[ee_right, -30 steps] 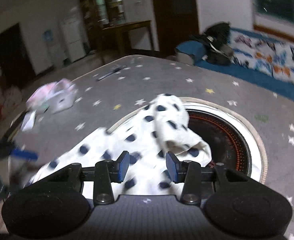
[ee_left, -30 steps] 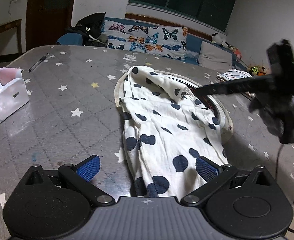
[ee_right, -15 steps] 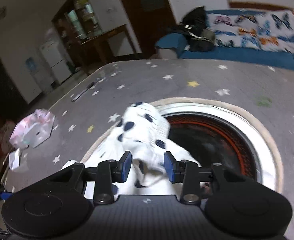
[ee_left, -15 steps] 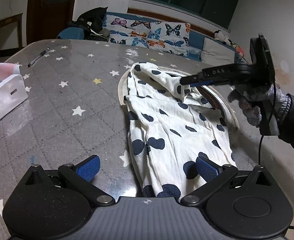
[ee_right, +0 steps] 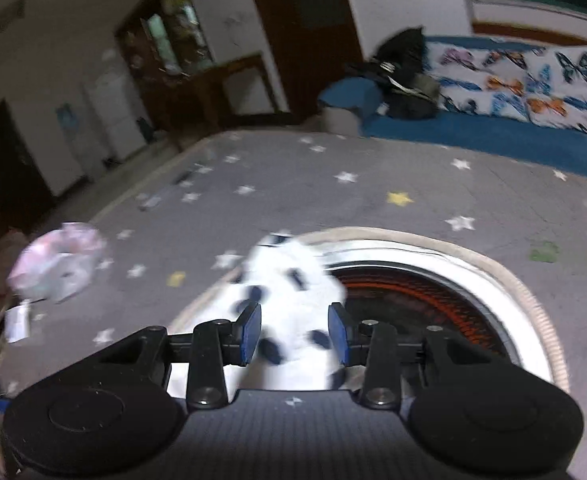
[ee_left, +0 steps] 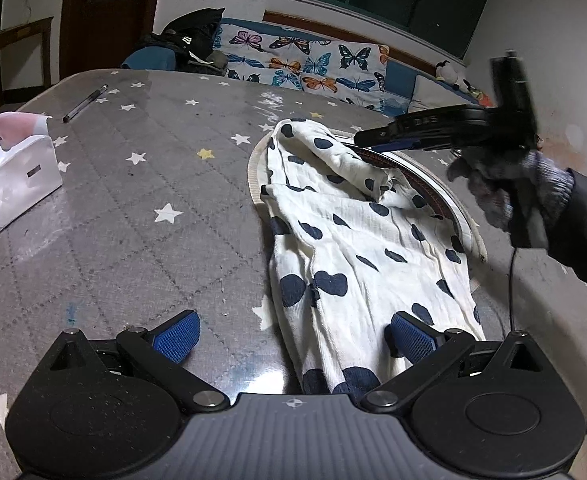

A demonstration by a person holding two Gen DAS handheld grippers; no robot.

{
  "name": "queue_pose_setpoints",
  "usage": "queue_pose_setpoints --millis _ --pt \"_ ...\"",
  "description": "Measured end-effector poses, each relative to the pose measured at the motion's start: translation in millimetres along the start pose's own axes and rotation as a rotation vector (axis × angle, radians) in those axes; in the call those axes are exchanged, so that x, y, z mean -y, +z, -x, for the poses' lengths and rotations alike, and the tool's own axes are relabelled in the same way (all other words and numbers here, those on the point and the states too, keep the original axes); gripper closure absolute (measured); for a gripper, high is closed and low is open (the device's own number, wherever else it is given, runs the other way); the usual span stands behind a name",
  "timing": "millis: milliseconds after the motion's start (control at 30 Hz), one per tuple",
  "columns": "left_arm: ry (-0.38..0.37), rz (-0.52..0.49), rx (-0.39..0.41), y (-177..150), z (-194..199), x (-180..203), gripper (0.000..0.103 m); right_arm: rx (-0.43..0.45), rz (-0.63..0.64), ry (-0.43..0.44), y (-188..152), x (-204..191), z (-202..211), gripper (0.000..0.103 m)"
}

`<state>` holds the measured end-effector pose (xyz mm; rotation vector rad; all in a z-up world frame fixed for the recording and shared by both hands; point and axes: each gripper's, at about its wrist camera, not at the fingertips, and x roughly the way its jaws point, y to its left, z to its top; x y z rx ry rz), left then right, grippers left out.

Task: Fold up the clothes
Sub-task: 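Grasp the folded end with the right gripper and fold it over again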

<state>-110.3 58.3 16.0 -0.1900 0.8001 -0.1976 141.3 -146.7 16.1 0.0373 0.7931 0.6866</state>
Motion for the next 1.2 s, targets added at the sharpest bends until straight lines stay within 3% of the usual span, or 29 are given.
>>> queue_pose_setpoints --millis 233,500,567,633,933,1200 --pt "0.01 0.01 -0.008 0.3 -1.0 -3.9 0.0 -0.038 -0.048 -0.006 9.3 18.9 -39.9 0.065" --pt "0.016 0.016 -0.012 0.4 -1.1 -8.1 0.0 -0.042 -0.018 0.006 5.9 10.6 -56.8 0.066" --pt "0.016 0.015 -0.012 0.0 -0.6 -7.3 0.0 -0.036 -0.017 0.005 6.4 8.7 -56.9 0.079" --pt "0.014 0.015 -0.011 -0.2 -0.2 -6.3 0.0 -0.028 -0.004 0.002 6.7 5.7 -54.5 0.081" --pt "0.017 0.006 -0.008 4.6 -3.1 2.7 0.0 0.052 0.121 -0.004 12.9 -29.4 -5.3 0.083" --pt "0.025 0.0 0.012 8.6 0.3 5.9 0.0 0.141 0.277 0.047 9.8 -77.6 70.7 0.084"
